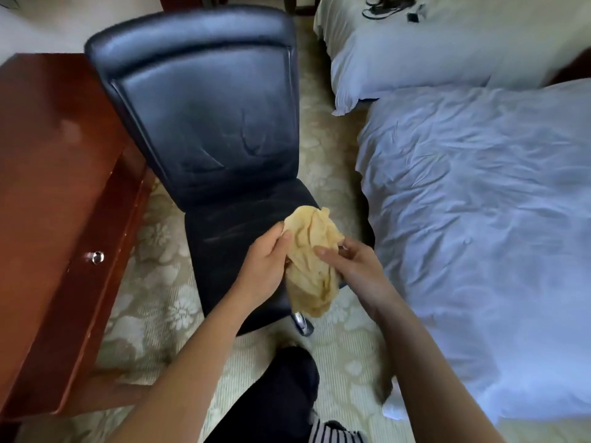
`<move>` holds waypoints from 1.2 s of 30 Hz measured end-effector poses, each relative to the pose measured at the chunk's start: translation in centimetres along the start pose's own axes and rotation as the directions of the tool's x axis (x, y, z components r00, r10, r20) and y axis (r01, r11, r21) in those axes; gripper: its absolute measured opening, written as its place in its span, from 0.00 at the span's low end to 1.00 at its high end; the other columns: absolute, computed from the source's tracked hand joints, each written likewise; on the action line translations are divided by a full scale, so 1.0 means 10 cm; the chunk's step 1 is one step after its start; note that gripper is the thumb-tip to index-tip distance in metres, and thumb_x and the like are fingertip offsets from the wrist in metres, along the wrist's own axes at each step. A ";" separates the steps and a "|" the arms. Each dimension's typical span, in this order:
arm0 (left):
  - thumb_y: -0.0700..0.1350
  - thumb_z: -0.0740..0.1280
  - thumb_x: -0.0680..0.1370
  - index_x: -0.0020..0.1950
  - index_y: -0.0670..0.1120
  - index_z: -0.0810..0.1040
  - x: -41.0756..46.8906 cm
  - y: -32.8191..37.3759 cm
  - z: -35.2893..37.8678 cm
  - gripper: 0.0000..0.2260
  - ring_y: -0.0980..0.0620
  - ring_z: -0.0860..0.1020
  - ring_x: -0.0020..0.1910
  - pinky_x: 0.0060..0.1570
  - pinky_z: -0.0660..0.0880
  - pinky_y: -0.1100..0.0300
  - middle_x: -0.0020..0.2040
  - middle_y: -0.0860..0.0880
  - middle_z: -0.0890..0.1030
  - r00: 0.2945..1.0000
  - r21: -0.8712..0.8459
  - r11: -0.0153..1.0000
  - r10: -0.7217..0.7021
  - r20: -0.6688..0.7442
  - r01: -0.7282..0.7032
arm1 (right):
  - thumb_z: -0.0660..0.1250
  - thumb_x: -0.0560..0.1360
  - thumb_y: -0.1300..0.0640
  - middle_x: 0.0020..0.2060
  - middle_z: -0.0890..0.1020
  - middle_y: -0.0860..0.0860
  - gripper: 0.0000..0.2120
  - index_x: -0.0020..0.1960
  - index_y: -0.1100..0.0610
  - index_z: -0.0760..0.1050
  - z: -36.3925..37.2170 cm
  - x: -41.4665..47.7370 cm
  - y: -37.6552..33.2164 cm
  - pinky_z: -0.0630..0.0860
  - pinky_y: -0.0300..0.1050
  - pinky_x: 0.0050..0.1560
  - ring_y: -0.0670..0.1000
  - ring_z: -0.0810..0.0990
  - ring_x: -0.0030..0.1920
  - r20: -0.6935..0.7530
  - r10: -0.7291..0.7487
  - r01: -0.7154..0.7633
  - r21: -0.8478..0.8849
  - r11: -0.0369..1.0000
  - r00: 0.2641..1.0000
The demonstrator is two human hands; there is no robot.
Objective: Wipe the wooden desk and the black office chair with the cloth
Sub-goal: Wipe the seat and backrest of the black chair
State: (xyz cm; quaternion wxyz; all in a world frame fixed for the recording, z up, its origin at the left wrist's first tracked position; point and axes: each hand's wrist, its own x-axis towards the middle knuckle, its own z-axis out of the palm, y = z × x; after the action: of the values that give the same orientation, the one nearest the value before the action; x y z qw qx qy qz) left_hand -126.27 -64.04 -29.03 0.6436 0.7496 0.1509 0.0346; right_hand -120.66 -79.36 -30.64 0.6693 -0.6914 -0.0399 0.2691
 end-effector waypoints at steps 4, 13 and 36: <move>0.42 0.55 0.83 0.51 0.47 0.78 0.53 -0.01 0.03 0.12 0.43 0.80 0.50 0.51 0.78 0.51 0.49 0.40 0.81 0.997 -0.080 0.996 -0.043 -0.061 0.038 | 0.70 0.73 0.59 0.44 0.85 0.56 0.08 0.51 0.61 0.79 -0.34 0.43 -0.12 0.79 0.44 0.42 0.56 0.84 0.46 -0.146 0.072 -0.052 0.134 0.990 0.987; 0.46 0.65 0.79 0.69 0.56 0.69 1.16 -0.26 0.20 0.19 0.63 0.72 0.61 0.53 0.68 0.71 0.65 0.60 0.72 0.979 -0.126 0.971 -0.200 0.035 0.203 | 0.61 0.75 0.50 0.49 0.83 0.58 0.22 0.63 0.63 0.71 -0.54 1.13 -0.01 0.81 0.48 0.41 0.54 0.84 0.46 0.018 0.286 -0.243 0.581 0.777 0.958; 0.46 0.70 0.76 0.71 0.51 0.69 0.43 -2.15 1.27 0.24 0.61 0.68 0.64 0.61 0.62 0.71 0.66 0.57 0.72 0.718 -0.028 0.793 -0.565 -0.407 0.608 | 0.64 0.76 0.56 0.41 0.80 0.48 0.06 0.52 0.52 0.75 -1.26 2.23 1.66 0.70 0.45 0.44 0.53 0.79 0.46 0.135 0.246 -0.058 -0.763 0.644 0.960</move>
State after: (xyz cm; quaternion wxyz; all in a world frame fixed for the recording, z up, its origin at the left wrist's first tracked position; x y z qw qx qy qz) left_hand -122.97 -72.29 -52.79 0.5356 0.6735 0.5087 -0.0289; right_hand -101.38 -83.20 -54.01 0.2886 -0.8715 -0.1650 0.3606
